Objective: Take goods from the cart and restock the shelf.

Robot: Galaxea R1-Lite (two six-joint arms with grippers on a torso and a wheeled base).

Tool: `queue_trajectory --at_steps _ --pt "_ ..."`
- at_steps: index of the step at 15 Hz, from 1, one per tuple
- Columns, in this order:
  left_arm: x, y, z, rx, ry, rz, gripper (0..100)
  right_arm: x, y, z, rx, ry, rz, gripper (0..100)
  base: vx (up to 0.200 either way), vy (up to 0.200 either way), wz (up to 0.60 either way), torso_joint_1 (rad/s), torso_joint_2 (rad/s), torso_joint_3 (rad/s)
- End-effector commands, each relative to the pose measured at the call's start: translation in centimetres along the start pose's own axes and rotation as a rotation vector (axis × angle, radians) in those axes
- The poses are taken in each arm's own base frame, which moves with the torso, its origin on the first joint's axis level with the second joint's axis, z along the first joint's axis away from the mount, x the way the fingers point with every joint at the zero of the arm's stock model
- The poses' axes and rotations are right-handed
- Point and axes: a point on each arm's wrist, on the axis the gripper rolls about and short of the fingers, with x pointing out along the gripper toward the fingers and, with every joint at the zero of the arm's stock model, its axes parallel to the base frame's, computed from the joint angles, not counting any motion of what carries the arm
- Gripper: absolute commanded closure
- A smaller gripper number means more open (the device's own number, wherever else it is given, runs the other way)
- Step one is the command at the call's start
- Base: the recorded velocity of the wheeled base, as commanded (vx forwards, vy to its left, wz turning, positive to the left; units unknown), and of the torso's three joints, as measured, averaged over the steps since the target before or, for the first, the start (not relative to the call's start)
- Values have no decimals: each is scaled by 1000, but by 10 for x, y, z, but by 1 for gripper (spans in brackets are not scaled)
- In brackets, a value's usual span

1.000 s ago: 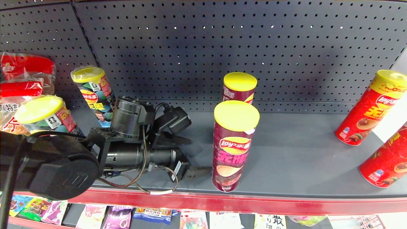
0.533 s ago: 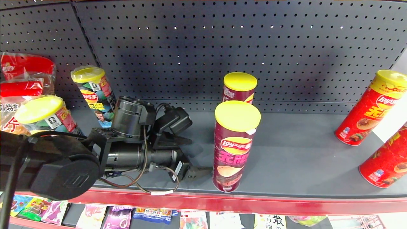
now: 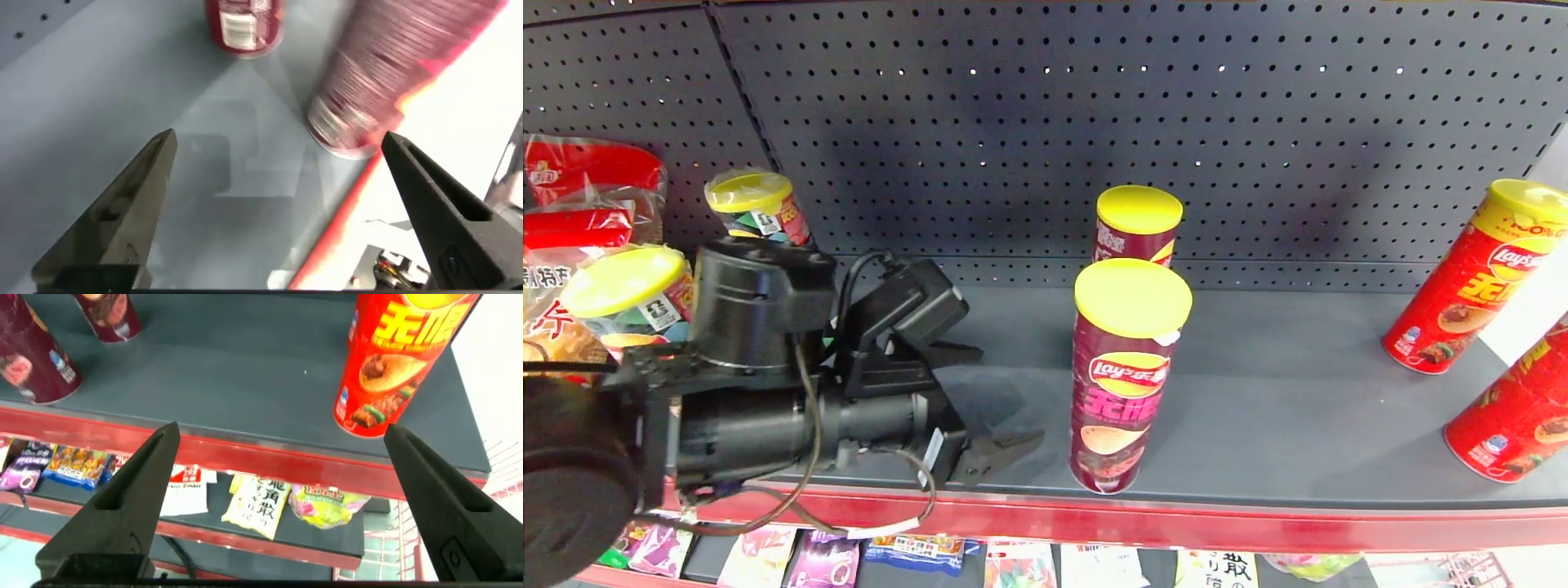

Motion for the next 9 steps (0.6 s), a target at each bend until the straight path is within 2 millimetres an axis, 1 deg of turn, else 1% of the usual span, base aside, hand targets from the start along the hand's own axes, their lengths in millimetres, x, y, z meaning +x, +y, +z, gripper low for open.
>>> queue_trajectory --at_steps 1,2,3,4,5,6,7,8,9 --pt "-52 -19 -11 19 -55 42 0 0 0 -9 -1 9 1 0 0 0 0 0 0 0" --pt "-79 -31 -30 21 -49 70 0 0 0 -17 -2 16 3 0 0 0 0 0 0 0" --pt "-97 -40 -39 27 -44 97 0 -1 1 -25 -3 19 1 0 0 0 0 0 0 0" --pt "-113 -44 -45 8 -49 145 0 -2 1 -31 -5 18 1 0 0 0 0 0 0 0" --pt "-120 -46 -49 -15 -54 166 0 -2 1 -35 -6 16 0 0 0 0 0 0 0 0" --pt "-142 -52 -57 -71 -80 223 0 -4 1 -47 -22 24 -5 0 0 0 0 0 0 0" --pt "-153 -55 -62 -84 -78 256 0 -6 1 -51 -27 25 -12 0 0 0 0 0 0 0" --pt "-175 -62 -75 -92 -72 292 0 -10 1 -58 -26 36 -22 0 0 0 0 0 0 0" --pt "-190 -68 -86 -99 -70 300 0 -12 2 -63 -25 58 -35 0 0 0 0 0 0 0"
